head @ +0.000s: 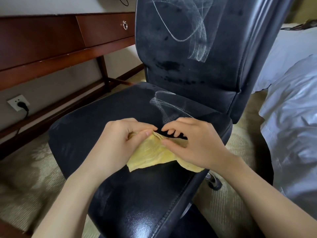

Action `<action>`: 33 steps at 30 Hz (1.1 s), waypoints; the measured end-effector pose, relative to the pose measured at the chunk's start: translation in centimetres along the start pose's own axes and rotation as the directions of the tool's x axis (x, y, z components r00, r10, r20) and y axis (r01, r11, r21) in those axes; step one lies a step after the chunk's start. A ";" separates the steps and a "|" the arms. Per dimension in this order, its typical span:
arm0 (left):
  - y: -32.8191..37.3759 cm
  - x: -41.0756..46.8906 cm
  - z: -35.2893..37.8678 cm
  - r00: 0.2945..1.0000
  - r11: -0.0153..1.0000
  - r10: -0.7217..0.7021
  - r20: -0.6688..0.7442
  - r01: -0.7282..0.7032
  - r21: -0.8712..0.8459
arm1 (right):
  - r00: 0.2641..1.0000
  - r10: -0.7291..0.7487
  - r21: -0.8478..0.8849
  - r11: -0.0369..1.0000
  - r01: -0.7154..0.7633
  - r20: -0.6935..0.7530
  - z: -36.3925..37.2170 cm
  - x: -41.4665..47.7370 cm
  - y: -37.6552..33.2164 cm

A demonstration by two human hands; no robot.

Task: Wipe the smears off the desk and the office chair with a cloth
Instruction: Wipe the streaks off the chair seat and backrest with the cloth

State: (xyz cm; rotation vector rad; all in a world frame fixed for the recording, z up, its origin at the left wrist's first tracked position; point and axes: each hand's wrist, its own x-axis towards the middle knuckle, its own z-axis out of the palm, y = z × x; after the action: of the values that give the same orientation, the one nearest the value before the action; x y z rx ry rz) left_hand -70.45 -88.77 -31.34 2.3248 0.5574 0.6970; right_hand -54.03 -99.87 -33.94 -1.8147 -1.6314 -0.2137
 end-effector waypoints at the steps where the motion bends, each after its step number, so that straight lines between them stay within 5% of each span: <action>1: 0.1 0.0 -0.1 1.000 1.000 0.015 0.001 -0.015 0.003 | 1.000 -0.005 -0.011 1.000 0.006 0.019 0.2 0.3 -0.2; 3: 0.3 0.0 -0.3 0.999 0.999 0.046 -0.001 -0.046 0.015 | 0.998 -0.009 -0.017 1.000 0.010 0.060 0.2 0.9 -0.2; 10: -0.6 0.1 -2.8 0.994 0.994 0.078 -0.078 -0.071 0.085 | 0.913 0.055 0.453 0.855 -0.252 0.404 -2.4 4.3 0.6; 17: -2.5 -1.0 -5.6 0.976 0.987 0.075 -0.204 -0.044 0.154 | 0.845 0.374 0.777 0.365 -0.512 0.381 -3.3 4.0 3.2; 20: -4.0 -1.5 -6.8 0.960 0.991 0.063 -0.272 -0.028 0.130 | 0.708 0.642 0.816 0.216 -0.536 0.295 -3.7 2.9 5.7; 23: -5.4 -1.7 -6.8 0.964 0.988 0.028 -0.265 0.014 0.156 | 0.627 0.746 0.619 0.388 -0.683 0.225 -4.1 1.5 8.1; 25: -6.2 -1.6 -5.8 0.974 0.963 -0.045 -0.222 0.101 0.251 | 0.653 0.743 0.242 0.613 -0.752 0.147 -3.3 0.4 9.0; 27: -6.5 -1.7 -4.0 0.968 0.920 -0.139 -0.210 0.205 0.334 | 0.771 0.635 -0.064 0.772 -0.633 0.040 -2.3 -0.1 8.5; 30: -5.7 -1.7 -1.3 0.988 0.921 -0.119 -0.099 0.147 0.359 | 0.933 0.341 -0.082 0.939 -0.333 0.113 -1.6 -0.3 7.4; 33: -5.2 -1.4 1.1 0.993 0.909 -0.110 0.029 0.089 0.407 | 0.911 0.181 -0.184 0.976 -0.119 0.371 -0.5 -0.3 6.9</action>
State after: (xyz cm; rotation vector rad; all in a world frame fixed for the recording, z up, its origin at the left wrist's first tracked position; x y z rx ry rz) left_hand -71.93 -86.41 -36.04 2.6631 0.8593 0.5057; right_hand -47.51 -100.35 -36.28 -2.2021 -1.7646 0.0964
